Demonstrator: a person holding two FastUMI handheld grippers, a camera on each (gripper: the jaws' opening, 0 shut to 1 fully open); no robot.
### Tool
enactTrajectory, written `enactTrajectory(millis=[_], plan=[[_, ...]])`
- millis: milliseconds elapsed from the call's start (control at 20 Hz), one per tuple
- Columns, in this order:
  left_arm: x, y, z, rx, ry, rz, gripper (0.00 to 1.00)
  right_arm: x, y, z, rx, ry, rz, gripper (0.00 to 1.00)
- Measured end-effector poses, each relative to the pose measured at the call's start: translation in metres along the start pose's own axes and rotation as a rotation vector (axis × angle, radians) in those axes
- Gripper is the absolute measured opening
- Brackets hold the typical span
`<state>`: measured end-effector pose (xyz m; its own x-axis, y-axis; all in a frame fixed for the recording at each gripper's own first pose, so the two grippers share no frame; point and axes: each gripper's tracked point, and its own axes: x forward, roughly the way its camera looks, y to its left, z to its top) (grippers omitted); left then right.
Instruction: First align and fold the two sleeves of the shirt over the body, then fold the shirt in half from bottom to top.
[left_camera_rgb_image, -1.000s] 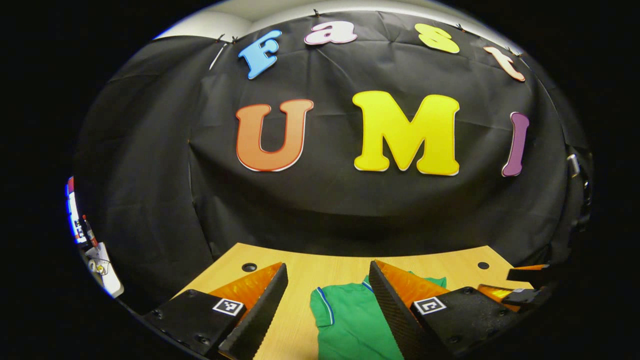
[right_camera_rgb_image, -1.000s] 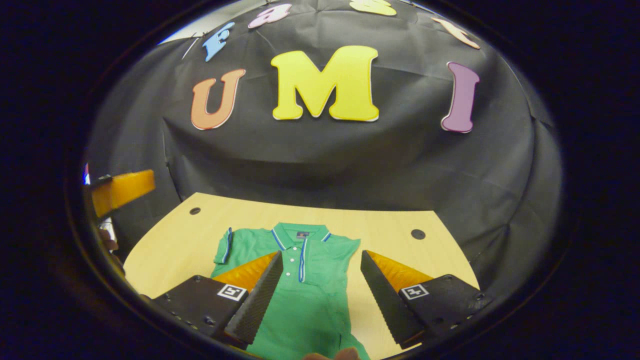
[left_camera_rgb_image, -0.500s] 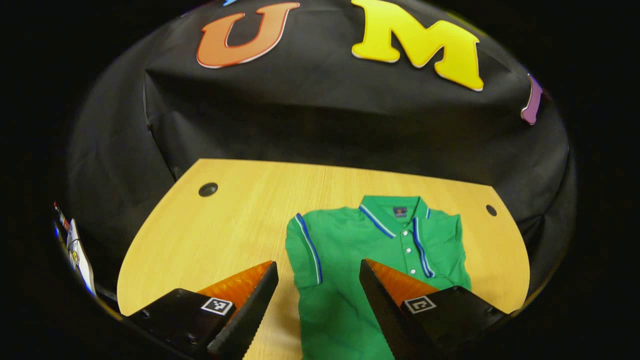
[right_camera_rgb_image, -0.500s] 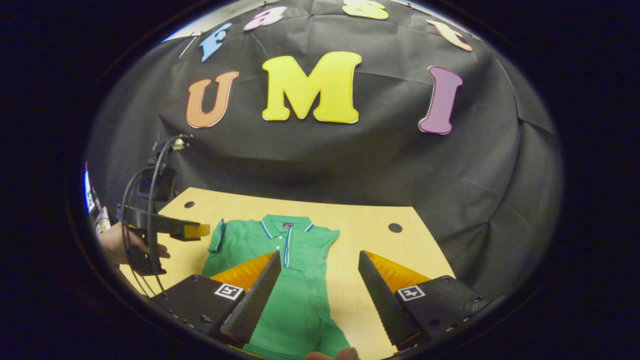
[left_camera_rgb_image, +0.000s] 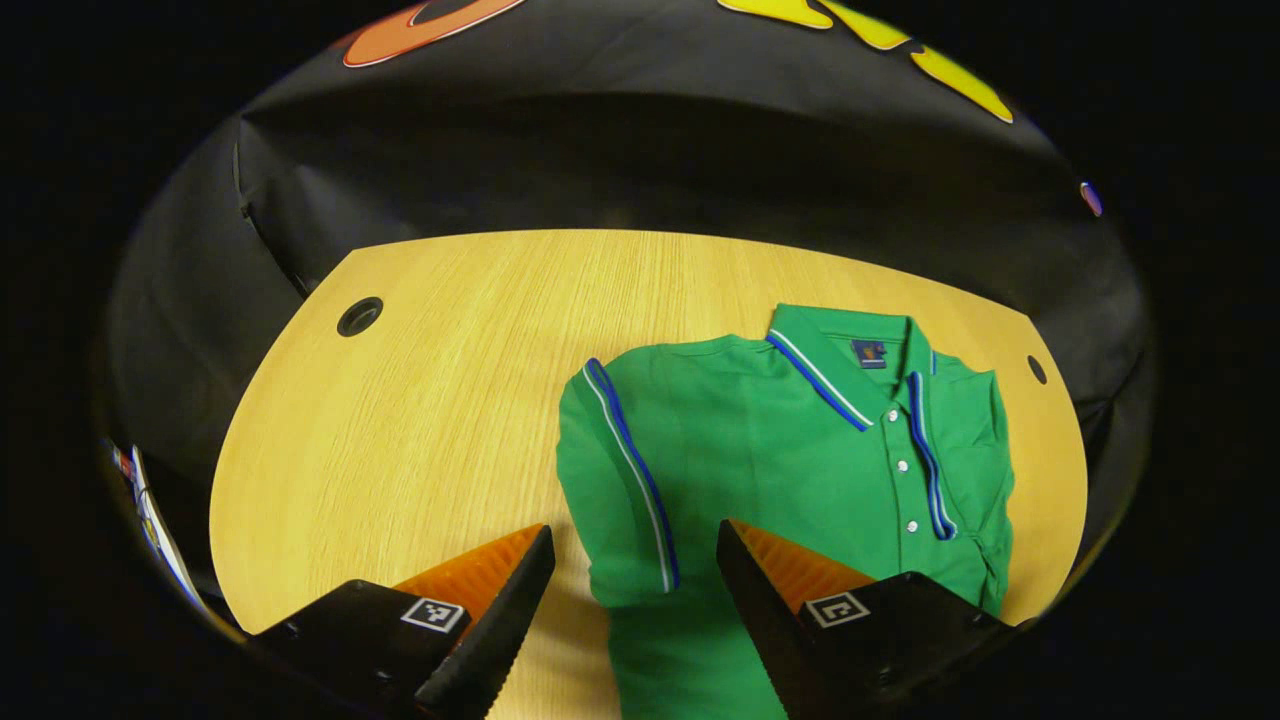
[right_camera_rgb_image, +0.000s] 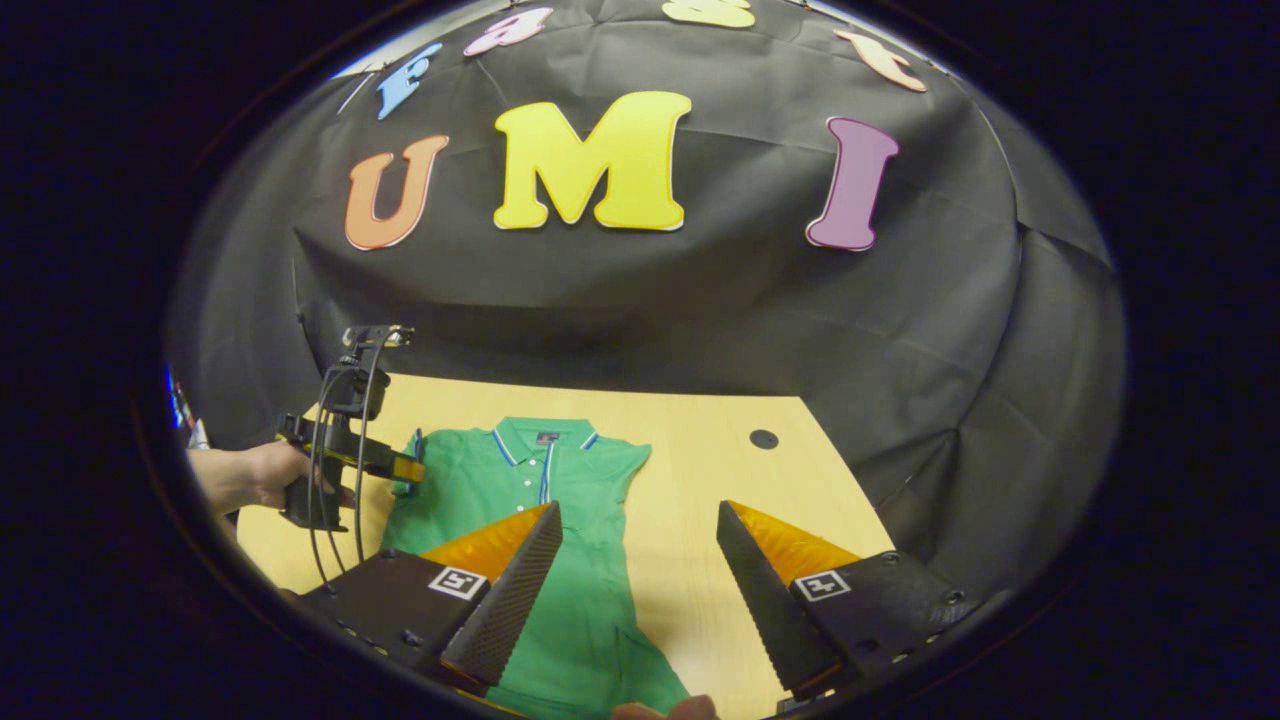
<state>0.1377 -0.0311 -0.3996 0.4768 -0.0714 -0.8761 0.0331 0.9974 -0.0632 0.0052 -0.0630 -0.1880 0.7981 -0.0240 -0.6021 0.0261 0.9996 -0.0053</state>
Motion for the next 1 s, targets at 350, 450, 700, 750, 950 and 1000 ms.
enactTrajectory(millis=[350, 450, 700, 750, 950, 1000], plan=[[0.019, 0.008, -0.009, 0.012, 0.073, 0.002, 0.65, 0.007, 0.003, -0.008, 0.018, 0.036, 0.017, 0.95], [0.021, 0.010, -0.009, 0.009, 0.084, 0.003, 0.47, 0.007, 0.005, -0.008, 0.009, 0.032, 0.022, 0.96], [0.010, 0.026, -0.005, -0.001, 0.082, 0.026, 0.10, 0.008, 0.015, -0.009, 0.010, 0.035, 0.047, 0.96], [0.007, 0.026, -0.003, 0.004, 0.079, 0.018, 0.08, 0.008, 0.017, -0.010, 0.009, 0.032, 0.053, 0.96], [-0.016, 0.023, 0.017, 0.011, 0.030, 0.007, 0.06, 0.007, 0.022, -0.013, 0.014, 0.033, 0.066, 0.96], [-0.022, 0.014, 0.025, 0.013, 0.011, -0.005, 0.06, 0.006, 0.022, -0.014, 0.017, 0.035, 0.067, 0.96]])
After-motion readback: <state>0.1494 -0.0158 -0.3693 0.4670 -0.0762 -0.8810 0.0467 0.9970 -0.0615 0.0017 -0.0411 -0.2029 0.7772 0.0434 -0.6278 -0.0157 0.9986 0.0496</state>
